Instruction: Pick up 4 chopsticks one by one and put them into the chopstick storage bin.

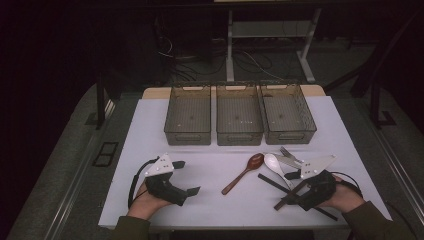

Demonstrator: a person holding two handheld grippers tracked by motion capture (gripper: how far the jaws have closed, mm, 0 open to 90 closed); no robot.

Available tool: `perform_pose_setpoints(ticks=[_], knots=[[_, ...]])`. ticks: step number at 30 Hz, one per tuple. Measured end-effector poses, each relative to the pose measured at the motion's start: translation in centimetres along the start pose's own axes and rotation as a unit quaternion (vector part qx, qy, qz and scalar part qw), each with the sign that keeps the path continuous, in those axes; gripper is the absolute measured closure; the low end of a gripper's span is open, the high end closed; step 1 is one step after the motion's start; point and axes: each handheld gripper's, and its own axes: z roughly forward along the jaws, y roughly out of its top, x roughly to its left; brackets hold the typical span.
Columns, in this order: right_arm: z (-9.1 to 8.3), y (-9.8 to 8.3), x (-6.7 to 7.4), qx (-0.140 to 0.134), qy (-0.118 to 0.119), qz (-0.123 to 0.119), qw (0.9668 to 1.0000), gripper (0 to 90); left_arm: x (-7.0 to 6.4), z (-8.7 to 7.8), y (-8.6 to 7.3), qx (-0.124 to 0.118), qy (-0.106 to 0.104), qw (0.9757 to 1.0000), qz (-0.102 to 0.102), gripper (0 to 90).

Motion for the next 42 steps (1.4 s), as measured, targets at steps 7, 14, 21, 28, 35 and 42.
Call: perform_pose_setpoints(ticks=[7,14,21,28,35,42], knots=[[0.6,0.4,-0.2,0.028,0.023,-0.04,0.9986,25.0,0.0,0.1,0.0,0.003,-0.004,1.0,0.002,0.0],[1.1,0.5,0.2,0.049,0.04,-0.067,0.9957,31.8,0.0,0.1,0.0,0.004,-0.004,1.0,0.002,0.0],[1.1,0.6,0.1,0.057,0.046,-0.096,0.9926,38.4,-0.1,0.2,-0.1,0.005,-0.007,1.0,0.001,0.0],[1.3,0.4,0.2,0.068,0.055,-0.12,0.9889,44.7,-0.1,0.2,-0.1,0.007,-0.008,0.9999,0.001,0.0],[1.6,0.2,0.2,0.073,0.062,-0.135,0.9862,47.3,-0.1,0.2,-0.1,0.008,-0.009,0.9999,0.0,0.0],[1.8,0.1,0.1,0.076,0.063,-0.141,0.985,49.3,-0.1,0.2,-0.1,0.008,-0.009,0.9999,0.0,0.0]])
